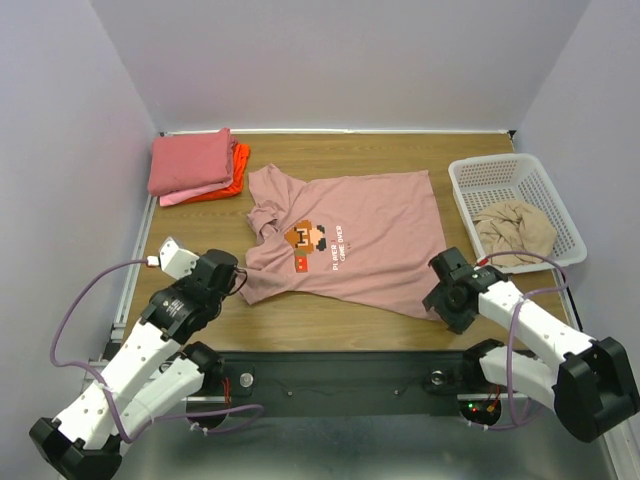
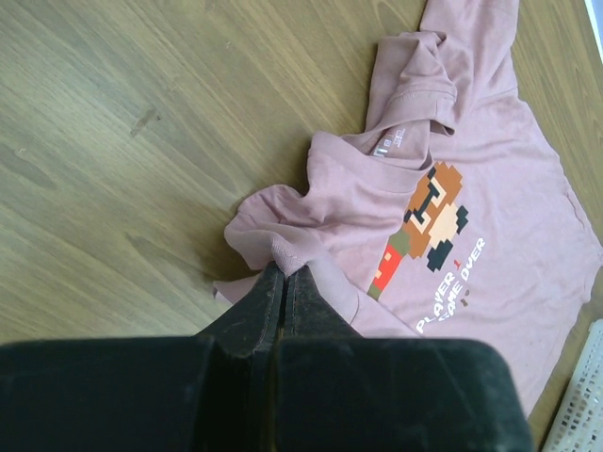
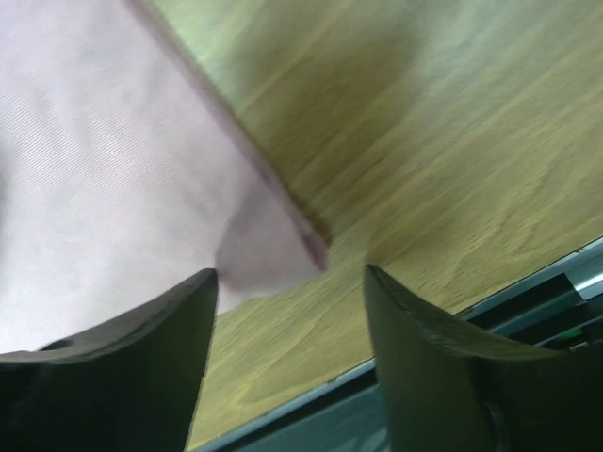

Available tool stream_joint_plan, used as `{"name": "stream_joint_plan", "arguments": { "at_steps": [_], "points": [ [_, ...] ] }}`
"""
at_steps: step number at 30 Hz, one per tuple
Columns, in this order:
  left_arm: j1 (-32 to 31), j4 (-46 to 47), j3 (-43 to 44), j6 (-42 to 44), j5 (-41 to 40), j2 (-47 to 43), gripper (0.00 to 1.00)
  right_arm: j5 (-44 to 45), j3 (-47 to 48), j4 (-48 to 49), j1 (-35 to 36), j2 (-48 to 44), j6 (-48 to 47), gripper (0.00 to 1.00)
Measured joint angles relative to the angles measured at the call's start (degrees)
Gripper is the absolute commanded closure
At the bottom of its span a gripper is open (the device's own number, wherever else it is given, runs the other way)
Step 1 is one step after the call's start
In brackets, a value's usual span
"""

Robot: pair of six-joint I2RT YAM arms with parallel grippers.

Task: Fold and stack the t-shirts
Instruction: Flatten the tshirt out

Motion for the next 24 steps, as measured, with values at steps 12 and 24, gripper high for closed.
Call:
{"name": "stream_joint_plan", "arguments": {
  "at_steps": [12, 24],
  "points": [
    [0.0, 1.25, -0.81, 1.01, 0.09, -0.09, 1.0, 2.36, -3.67, 1.22, 0.0, -2.27, 3.43, 0.46],
    [0.0, 1.77, -0.9, 1.33, 0.48, -0.76, 1.0, 2.84, -4.17, 1.27, 0.0, -1.55, 2.16, 0.87]
  ]
}}
